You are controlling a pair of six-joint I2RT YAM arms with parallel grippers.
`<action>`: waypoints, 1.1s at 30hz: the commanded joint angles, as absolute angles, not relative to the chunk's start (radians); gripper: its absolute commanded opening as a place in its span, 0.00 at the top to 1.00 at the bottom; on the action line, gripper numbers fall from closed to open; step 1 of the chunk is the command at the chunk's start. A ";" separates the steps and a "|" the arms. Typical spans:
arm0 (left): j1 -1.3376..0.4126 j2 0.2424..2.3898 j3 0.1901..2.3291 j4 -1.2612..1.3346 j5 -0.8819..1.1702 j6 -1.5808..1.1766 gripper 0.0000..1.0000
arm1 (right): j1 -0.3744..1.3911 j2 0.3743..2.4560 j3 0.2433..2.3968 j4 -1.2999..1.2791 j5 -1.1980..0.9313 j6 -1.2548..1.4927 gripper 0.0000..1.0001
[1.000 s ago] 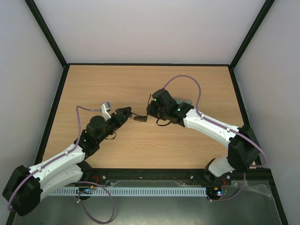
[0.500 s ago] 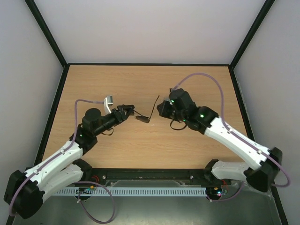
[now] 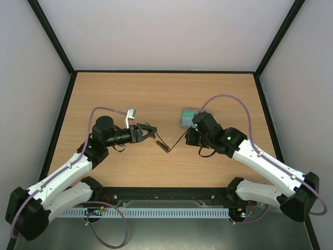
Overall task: Organize the sunglasses
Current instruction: Fold the sunglasses.
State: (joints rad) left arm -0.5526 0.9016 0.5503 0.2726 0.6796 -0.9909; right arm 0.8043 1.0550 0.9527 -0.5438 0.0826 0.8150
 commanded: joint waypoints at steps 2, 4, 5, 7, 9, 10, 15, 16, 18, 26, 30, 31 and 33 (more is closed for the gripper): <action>-0.544 0.899 0.564 0.284 0.761 -0.974 0.39 | 0.800 1.104 1.010 -0.573 0.070 0.780 0.92; -0.544 0.905 0.551 0.311 0.767 -0.987 0.39 | 0.799 1.124 1.022 -0.560 0.061 0.775 0.92; -0.544 0.909 0.546 0.320 0.767 -0.992 0.39 | 0.800 1.135 1.030 -0.555 0.053 0.772 0.92; -0.544 0.921 0.545 0.335 0.771 -0.996 0.39 | 0.799 1.154 1.044 -0.540 0.028 0.769 0.93; -0.544 0.936 0.545 0.349 0.776 -0.997 0.39 | 0.799 1.168 1.058 -0.518 0.004 0.767 0.93; -0.547 0.944 0.544 0.357 0.779 -0.997 0.39 | 0.801 1.177 1.066 -0.511 -0.008 0.767 0.94; -0.559 0.986 0.539 0.393 0.785 -0.997 0.39 | 0.817 1.205 1.107 -0.460 -0.078 0.758 0.94; -0.561 0.993 0.538 0.402 0.785 -0.998 0.40 | 0.821 1.207 1.111 -0.444 -0.097 0.757 0.94; -0.568 1.007 0.536 0.419 0.785 -1.001 0.40 | 0.832 1.216 1.116 -0.419 -0.139 0.754 0.94; -0.602 1.041 0.536 0.494 0.792 -1.032 0.40 | 0.870 1.251 1.111 -0.361 -0.241 0.756 0.95; -0.605 1.048 0.540 0.499 0.788 -1.037 0.40 | 0.886 1.261 1.113 -0.360 -0.266 0.753 0.96; -0.605 1.052 0.540 0.501 0.789 -1.037 0.40 | 0.890 1.260 1.113 -0.359 -0.269 0.752 0.96; -0.606 1.056 0.539 0.503 0.789 -1.036 0.40 | 0.896 1.259 1.112 -0.362 -0.272 0.751 0.96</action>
State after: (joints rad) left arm -0.6018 1.0443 0.5411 0.4484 0.7776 -1.0321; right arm 0.8749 1.2533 1.0977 -0.3706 -0.2173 0.7658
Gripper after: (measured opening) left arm 0.607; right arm 0.044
